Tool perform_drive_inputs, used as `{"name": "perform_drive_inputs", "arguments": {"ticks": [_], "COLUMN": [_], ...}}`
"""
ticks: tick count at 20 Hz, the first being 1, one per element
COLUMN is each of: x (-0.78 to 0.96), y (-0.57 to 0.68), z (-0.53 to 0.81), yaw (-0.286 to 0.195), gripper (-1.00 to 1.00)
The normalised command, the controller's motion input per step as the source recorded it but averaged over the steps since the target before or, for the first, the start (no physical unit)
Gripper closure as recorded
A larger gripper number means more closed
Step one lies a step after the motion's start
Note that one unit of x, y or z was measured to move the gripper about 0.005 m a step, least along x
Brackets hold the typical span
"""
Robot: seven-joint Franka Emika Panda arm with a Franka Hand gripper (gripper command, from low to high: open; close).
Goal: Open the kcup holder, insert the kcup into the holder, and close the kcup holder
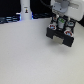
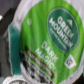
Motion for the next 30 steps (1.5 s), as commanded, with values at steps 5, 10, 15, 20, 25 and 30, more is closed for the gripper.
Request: {"name": "perform_drive_inputs", "arguments": {"ticks": [5, 10, 15, 20, 25, 30], "x": [0.06, 0.1, 0.22, 0.31, 0.46, 0.58], "y": [0.17, 0.15, -0.02, -0.14, -0.35, -0.43], "z": [-0.05, 0.02, 0.33, 0.55, 0.54, 0.38], "yaw": [0.033, 0.034, 0.075, 0.07, 0.054, 0.033], "gripper": [1.0, -1.0, -1.0, -1.0, -1.0, -1.0]}}
